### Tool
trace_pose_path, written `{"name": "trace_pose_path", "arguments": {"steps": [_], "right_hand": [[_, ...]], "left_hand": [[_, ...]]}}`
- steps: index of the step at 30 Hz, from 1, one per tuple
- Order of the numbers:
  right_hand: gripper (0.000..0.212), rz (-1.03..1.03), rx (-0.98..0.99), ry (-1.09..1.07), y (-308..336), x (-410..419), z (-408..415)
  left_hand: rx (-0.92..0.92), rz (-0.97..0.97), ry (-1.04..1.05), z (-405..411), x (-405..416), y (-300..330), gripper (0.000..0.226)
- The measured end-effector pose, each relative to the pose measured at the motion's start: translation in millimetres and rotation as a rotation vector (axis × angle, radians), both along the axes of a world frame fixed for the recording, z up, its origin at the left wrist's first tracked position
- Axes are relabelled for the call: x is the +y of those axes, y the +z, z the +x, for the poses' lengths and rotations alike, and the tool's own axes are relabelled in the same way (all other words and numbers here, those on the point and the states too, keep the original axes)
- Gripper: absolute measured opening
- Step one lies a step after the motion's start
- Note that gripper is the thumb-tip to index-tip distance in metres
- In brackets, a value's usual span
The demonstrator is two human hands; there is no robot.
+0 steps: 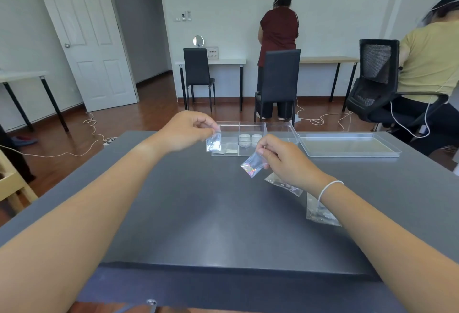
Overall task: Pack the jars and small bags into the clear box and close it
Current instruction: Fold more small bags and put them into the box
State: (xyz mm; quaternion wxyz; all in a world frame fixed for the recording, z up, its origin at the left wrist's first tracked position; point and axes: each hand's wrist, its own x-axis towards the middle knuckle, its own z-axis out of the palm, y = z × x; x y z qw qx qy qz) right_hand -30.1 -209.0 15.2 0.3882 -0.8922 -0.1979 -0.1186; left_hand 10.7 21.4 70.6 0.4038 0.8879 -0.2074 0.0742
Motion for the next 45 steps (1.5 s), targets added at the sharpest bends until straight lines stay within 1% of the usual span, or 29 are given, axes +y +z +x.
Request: {"name": "trace_pose_path", "arguments": {"steps": [5, 9, 15, 23, 28, 31, 35, 41, 45], "right_hand": [[0.014, -0.048, -0.015, 0.042, 1.8, -0.4, 14.9], [0.020, -0.067, -0.029, 0.056, 2.6, 0.7, 25.8], [0.024, -0.055, -0.075, 0.060, 5.8, 4.2, 39.7], [0.028, -0.036, -0.134, 0.046, 5.8, 11.9, 54.6], [0.030, -0.019, -0.167, 0.027, 6.8, 15.0, 60.4], [0.030, 0.003, -0.200, 0.008, 7.9, 15.8, 63.5], [0.031, 0.044, -0.218, -0.015, 8.9, 15.6, 69.1], [0.031, 0.064, -0.225, -0.048, 11.1, 18.8, 77.3], [0.035, 0.085, -0.202, -0.050, 13.2, 24.3, 83.5]], "left_hand": [[-0.056, -0.043, 0.069, 36.8, -12.1, 3.1, 0.012], [-0.087, -0.096, 0.111, 58.9, -19.6, -4.7, 0.014], [-0.061, -0.055, 0.105, 76.3, -20.9, -21.4, 0.017], [-0.066, -0.002, 0.090, 80.2, -20.1, -34.6, 0.025], [-0.099, 0.015, 0.078, 79.1, -17.8, -45.1, 0.025], [-0.093, 0.001, 0.077, 79.5, -16.7, -51.9, 0.029], [-0.126, -0.025, 0.066, 78.7, -15.0, -55.7, 0.020], [-0.217, 0.036, 0.105, 77.7, -12.5, -56.9, 0.020], [-0.234, -0.006, 0.081, 72.7, -5.7, -58.6, 0.018]]}}
